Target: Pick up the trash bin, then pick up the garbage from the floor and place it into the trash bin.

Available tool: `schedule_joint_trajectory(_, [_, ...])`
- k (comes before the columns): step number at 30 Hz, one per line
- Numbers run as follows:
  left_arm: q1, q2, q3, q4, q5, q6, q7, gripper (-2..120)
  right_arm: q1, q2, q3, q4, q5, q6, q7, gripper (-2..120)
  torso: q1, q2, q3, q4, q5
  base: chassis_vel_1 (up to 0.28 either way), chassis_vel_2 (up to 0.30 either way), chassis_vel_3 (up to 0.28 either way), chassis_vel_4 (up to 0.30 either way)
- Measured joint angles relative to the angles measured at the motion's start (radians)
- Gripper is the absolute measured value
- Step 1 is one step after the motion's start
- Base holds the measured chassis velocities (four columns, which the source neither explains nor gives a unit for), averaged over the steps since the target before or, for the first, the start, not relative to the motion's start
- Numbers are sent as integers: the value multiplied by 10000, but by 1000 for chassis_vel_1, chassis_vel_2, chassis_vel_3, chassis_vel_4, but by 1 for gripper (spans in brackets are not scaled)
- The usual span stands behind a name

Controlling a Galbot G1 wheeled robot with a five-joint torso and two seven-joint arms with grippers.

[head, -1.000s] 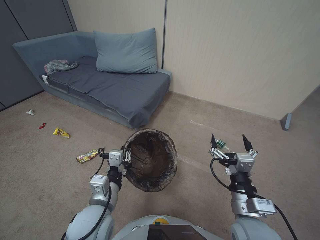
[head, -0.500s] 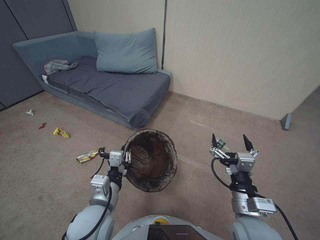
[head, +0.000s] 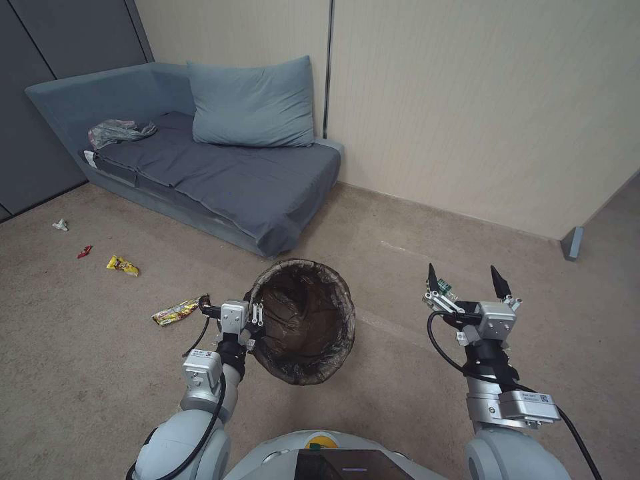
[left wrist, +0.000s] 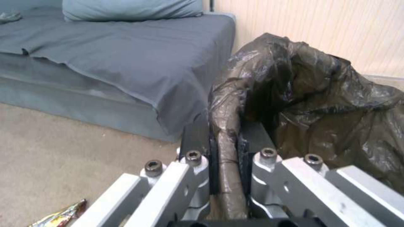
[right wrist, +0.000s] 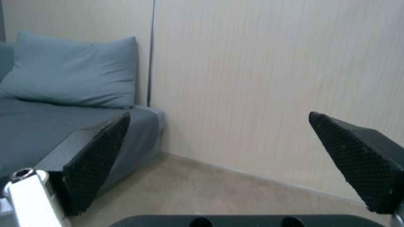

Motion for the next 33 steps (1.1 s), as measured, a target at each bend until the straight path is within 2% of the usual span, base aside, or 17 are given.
schedule_joint_trajectory(13, [-9,5,23,6,26,-6,9,7,-3,0,0,5,-2,0,0,100,0,0,0,0,0,-21,16,14,-20])
schedule_joint_trajectory(33, [-24,-28,92,107,147,-74,19,7,-13,0,-10,-52,-47,96,-29,100,1,0,1,1,0,-142,141,138,-140])
